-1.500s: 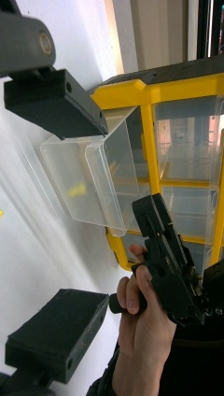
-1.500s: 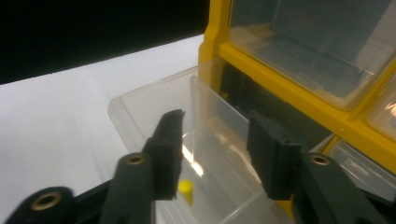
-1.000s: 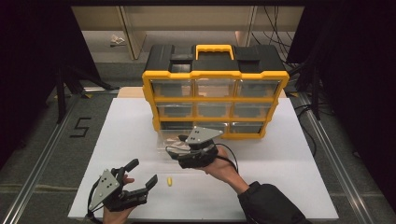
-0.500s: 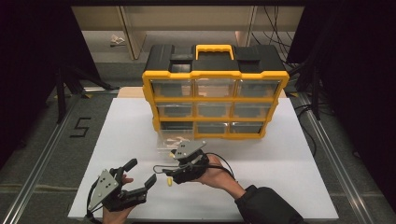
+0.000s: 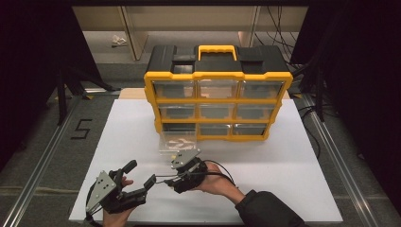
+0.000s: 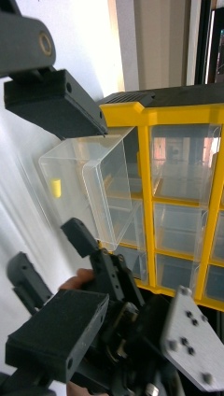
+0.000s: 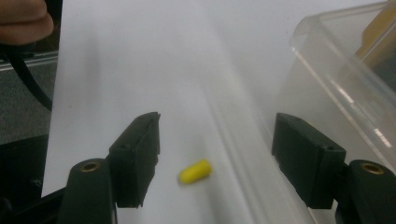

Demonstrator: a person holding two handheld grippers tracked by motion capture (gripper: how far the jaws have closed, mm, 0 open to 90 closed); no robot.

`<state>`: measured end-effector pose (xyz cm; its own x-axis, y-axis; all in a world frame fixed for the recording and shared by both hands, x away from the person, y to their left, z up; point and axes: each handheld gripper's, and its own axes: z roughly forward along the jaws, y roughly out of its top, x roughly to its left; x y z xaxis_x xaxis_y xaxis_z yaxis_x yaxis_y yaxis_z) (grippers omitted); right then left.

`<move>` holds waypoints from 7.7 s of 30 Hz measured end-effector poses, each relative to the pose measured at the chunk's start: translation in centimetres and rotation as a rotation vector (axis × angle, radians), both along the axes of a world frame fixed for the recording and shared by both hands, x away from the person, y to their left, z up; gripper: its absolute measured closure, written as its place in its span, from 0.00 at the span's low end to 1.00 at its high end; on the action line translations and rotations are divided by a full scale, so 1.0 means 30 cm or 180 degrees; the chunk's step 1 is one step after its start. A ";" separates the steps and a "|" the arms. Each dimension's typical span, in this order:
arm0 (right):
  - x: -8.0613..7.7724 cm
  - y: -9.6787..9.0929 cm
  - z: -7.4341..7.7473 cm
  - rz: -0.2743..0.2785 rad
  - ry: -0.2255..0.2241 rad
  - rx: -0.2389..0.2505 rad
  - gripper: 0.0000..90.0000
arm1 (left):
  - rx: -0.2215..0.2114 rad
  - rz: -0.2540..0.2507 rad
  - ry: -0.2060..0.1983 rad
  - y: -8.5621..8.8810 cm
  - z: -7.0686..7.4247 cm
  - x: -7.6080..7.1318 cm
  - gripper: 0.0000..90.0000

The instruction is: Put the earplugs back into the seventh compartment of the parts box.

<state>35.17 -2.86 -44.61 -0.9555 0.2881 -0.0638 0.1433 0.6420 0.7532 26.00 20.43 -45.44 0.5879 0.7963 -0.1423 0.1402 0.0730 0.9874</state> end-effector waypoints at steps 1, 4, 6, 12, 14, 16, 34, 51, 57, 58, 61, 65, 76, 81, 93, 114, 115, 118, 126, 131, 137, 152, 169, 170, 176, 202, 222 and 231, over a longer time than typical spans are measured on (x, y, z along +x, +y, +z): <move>0.000 0.002 -0.007 0.0001 0.0017 -0.0021 0.37 | -0.0001 0.0000 0.0003 0.001 0.000 0.000 0.17; -0.005 0.011 -0.029 0.0059 0.0044 -0.0081 0.38 | -0.0016 0.0018 0.0010 0.003 -0.001 0.001 0.17; -0.007 0.014 -0.034 0.0080 0.0034 -0.0105 0.38 | -0.0024 0.0016 0.0016 0.003 -0.001 0.001 0.18; -0.006 0.026 -0.080 0.0099 0.0088 -0.0223 0.39 | -0.0026 0.0016 0.0020 0.003 -0.002 0.002 0.18; -0.001 0.029 -0.098 0.0095 0.0108 -0.0255 0.40 | -0.0026 0.0020 0.0022 0.003 -0.002 0.002 0.18; -0.001 0.031 -0.108 0.0093 0.0134 -0.0284 0.40 | -0.0024 0.0020 0.0023 0.003 -0.002 0.002 0.18; 0.011 0.043 -0.158 0.0061 0.0263 -0.0335 0.69 | 0.0006 0.0018 0.0020 0.001 -0.003 0.003 0.18; 0.017 0.010 -0.094 0.0175 -0.0001 -0.0217 0.92 | 0.0021 0.0001 0.0029 -0.004 -0.002 0.001 0.18; 0.012 0.006 -0.068 0.0176 -0.0046 -0.0153 0.90 | 0.0025 -0.0004 0.0025 -0.005 -0.002 0.000 0.18; 0.012 0.006 -0.068 0.0176 -0.0046 -0.0153 0.90 | 0.0025 -0.0004 0.0025 -0.005 -0.002 0.000 0.18; 0.011 0.004 -0.056 0.0166 -0.0070 -0.0120 0.90 | 0.0031 0.0007 0.0024 -0.004 -0.002 0.000 0.18; 0.021 -0.011 -0.031 0.0127 -0.0110 -0.0057 0.90 | 0.0042 0.0023 0.0031 -0.004 -0.003 0.001 0.18; 0.042 -0.056 0.046 -0.0021 -0.0200 0.0187 0.89 | 0.0064 0.0019 0.0026 -0.007 -0.003 0.000 0.18; 0.049 -0.072 0.071 -0.0067 -0.0219 0.0275 0.89 | 0.0064 0.0022 0.0022 -0.006 -0.003 -0.001 0.18; 0.062 -0.109 0.119 -0.0275 -0.0361 0.0515 0.89 | 0.0063 0.0021 0.0024 -0.006 -0.003 -0.001 0.18; 0.096 -0.155 0.135 -0.0803 -0.0393 0.0881 0.89 | 0.0057 0.0016 0.0022 -0.006 -0.004 0.000 0.18; 0.098 -0.157 0.135 -0.0823 -0.0391 0.0893 0.89 | 0.0058 0.0013 0.0022 -0.007 -0.004 0.000 0.18; 0.105 -0.164 0.132 -0.0889 -0.0384 0.0927 0.89 | 0.0056 -0.0004 0.0031 -0.008 -0.005 0.001 0.18; 0.121 -0.160 0.109 -0.0972 -0.0374 0.0949 0.88 | 0.0065 -0.0027 0.0037 -0.009 -0.005 0.002 0.18; 0.140 -0.161 0.090 -0.1035 -0.0380 0.0947 0.87 | 0.0066 -0.0028 0.0036 -0.010 -0.005 0.002 0.18; 0.164 -0.172 0.077 -0.1096 -0.0262 0.0963 0.72 | 0.0063 -0.0033 0.0038 -0.010 -0.005 0.002 0.18; 0.145 -0.188 0.118 -0.1087 -0.0249 0.1078 0.56 | 0.0073 -0.0038 0.0041 -0.011 -0.006 0.002 0.18; 0.057 -0.205 0.157 -0.0903 -0.0277 0.1049 0.44 | 0.0166 -0.0123 0.0069 -0.020 -0.008 0.002 0.18; 0.049 -0.219 0.158 -0.0921 -0.0274 0.1056 0.44 | 0.0165 -0.0125 0.0070 -0.021 -0.008 0.002 0.18; 0.031 -0.299 0.154 -0.1048 -0.0194 0.1133 0.43 | 0.0177 -0.0148 0.0072 -0.025 -0.008 0.002 0.18; -0.081 -0.456 0.125 -0.1186 -0.0294 0.1335 0.41 | 0.0230 -0.0317 0.0098 -0.037 -0.012 0.004 0.18; -0.151 -0.531 0.080 -0.1261 -0.0259 0.1458 0.38 | 0.0251 -0.0357 0.0105 -0.045 -0.014 0.004 0.18; -0.192 -0.577 0.061 -0.1304 -0.0315 0.1426 0.38 | 0.0252 -0.0369 0.0111 -0.045 -0.016 0.003 0.18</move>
<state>29.40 -20.17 -42.77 -0.7571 0.6500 0.0658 0.2271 0.1674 0.9594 26.10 19.09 -45.91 0.6723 0.7330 -0.1037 0.1775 -0.0237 0.9838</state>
